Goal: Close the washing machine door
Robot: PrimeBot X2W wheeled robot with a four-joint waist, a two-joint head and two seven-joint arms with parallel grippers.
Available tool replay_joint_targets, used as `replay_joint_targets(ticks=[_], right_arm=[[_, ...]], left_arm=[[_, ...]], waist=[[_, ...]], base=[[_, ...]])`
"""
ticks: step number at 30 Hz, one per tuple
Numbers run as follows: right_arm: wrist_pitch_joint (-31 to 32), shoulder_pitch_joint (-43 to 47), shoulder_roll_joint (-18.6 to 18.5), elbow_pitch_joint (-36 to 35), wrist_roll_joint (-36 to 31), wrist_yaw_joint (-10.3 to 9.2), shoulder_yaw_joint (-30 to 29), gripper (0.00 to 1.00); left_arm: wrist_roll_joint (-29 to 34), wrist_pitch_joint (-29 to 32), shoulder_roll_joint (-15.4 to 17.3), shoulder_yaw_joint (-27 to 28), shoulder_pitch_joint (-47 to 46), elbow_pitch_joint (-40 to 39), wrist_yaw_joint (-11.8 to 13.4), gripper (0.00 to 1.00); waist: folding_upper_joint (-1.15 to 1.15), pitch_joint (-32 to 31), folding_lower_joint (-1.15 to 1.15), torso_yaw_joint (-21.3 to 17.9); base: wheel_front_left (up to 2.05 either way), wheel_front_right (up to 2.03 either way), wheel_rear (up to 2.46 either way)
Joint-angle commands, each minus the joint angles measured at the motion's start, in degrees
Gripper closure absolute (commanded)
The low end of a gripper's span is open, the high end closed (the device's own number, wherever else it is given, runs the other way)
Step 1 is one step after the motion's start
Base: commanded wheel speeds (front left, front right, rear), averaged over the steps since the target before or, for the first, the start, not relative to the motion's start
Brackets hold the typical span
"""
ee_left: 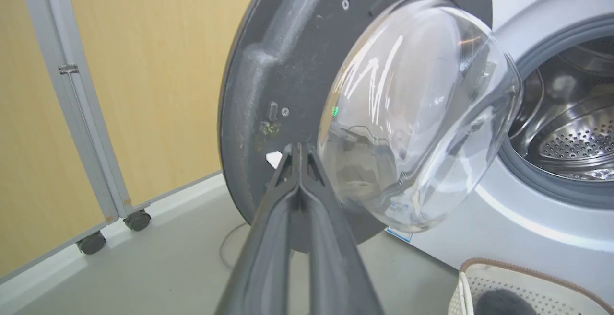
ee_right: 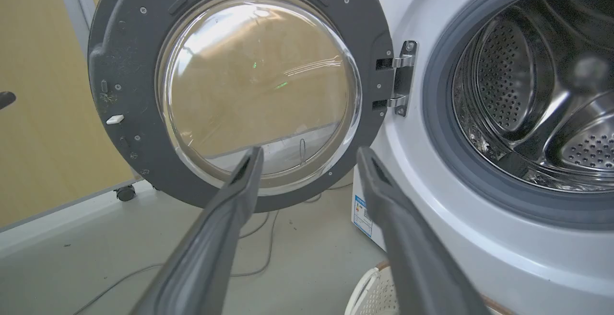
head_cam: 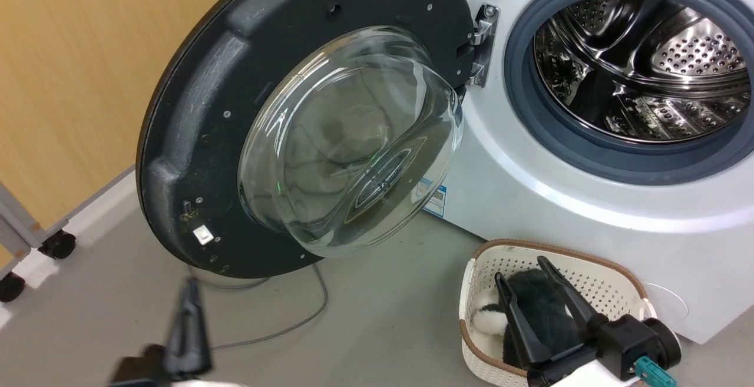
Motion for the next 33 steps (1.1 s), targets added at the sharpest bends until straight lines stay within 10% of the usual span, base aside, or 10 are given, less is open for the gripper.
replay_joint_targets(ticks=[1,9,14,25,33], right_arm=[[-0.26,-0.23,-0.16,-0.09,0.31,0.05,-0.19,0.0],[-0.26,1.39,0.11,-1.17,-0.37,0.05,-2.1,0.0],[-0.26,2.17,0.29,-2.02,-1.08,0.05,-2.87,0.0],[-0.26,1.75,-0.61,-4.03,-2.02,0.05,-3.53,0.0],[-0.26,1.13,-1.66,-4.1,-1.99,0.05,-3.83,0.0]], left_arm=[[-0.19,-0.3,0.17,1.38,-0.83,-1.34,-0.11,1.0],[-7.69,-0.28,6.85,13.64,-9.63,-3.85,-5.96,1.0],[-24.32,6.76,9.55,21.65,-22.17,6.1,-9.51,1.0],[-57.43,27.96,13.15,38.37,-43.04,33.38,-5.33,1.0],[-63.89,35.66,13.61,39.89,-47.1,43.67,-6.92,1.0]], waist=[[0.0,-0.01,0.0,0.03],[0.0,0.34,0.0,-0.04],[0.0,1.36,0.0,-0.18],[0.0,5.61,0.0,-3.52],[0.0,6.7,0.0,-4.56]], base=[[0.0,0.0,0.0],[0.0,0.0,0.0],[0.0,0.0,0.0],[0.0,0.0,0.0],[0.0,0.0,0.0]])
